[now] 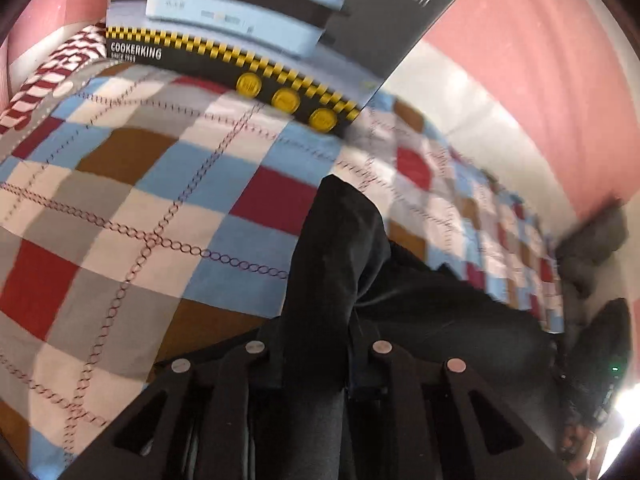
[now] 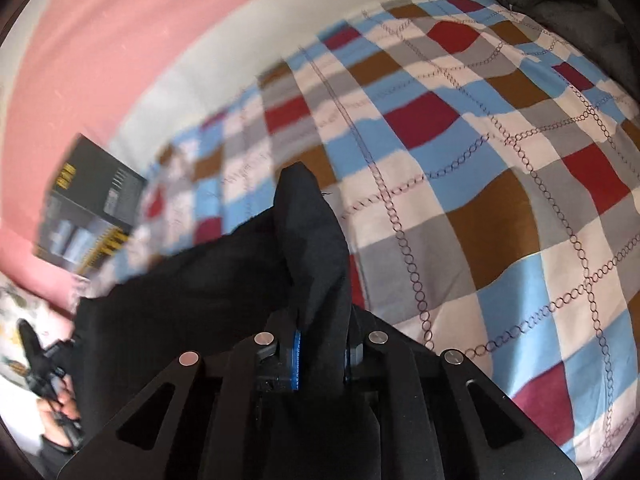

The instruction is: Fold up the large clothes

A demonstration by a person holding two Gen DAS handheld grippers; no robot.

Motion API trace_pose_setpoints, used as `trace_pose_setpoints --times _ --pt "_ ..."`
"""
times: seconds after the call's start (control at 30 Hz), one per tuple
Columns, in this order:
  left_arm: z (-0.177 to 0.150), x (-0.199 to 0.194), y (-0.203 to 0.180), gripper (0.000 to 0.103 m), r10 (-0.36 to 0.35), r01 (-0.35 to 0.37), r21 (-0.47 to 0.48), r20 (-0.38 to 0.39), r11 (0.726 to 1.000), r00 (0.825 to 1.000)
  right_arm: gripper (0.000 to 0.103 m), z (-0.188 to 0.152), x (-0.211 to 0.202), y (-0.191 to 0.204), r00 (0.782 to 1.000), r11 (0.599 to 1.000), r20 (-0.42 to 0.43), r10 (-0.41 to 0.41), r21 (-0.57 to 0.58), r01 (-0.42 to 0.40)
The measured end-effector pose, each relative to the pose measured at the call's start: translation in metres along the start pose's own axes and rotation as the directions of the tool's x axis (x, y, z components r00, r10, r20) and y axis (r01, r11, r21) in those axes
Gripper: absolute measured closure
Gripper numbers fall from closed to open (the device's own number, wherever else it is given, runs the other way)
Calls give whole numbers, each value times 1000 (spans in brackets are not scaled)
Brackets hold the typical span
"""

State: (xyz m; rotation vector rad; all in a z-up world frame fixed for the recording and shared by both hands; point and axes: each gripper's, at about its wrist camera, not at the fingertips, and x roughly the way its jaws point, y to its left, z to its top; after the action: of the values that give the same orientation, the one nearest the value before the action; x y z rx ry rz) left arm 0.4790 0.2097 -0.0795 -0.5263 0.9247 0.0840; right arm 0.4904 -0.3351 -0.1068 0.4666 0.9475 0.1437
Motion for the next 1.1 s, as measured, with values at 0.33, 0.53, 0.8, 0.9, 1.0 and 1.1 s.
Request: trace_pose_setpoints --times 0.33,0.53,0.8,0.9,1.0,1.1 --pt "-2 5 -7 63 69 -70 54 17 996 997 76 0 8 5 995 994 -15 -95 -60 94" --pt "-11 -57 -15 52 46 -59 119 103 991 994 56 -15 -60 21 994 994 98 -44 -95 53" --pt "-132 -136 -70 44 -204 158 356 97 921 974 56 -124 -130 74 988 950 143 61 -312 -13" --pt "-179 -107 -89 44 -196 186 411 -16 892 980 56 -157 -109 76 995 935 96 12 -354 23" --pt "-189 -85 -101 41 -135 94 464 55 881 989 56 -160 -86 68 991 926 131 -30 -368 77" --pt "-167 -67 -107 41 -77 28 415 102 909 992 56 -142 -71 60 987 938 145 -63 -330 108"
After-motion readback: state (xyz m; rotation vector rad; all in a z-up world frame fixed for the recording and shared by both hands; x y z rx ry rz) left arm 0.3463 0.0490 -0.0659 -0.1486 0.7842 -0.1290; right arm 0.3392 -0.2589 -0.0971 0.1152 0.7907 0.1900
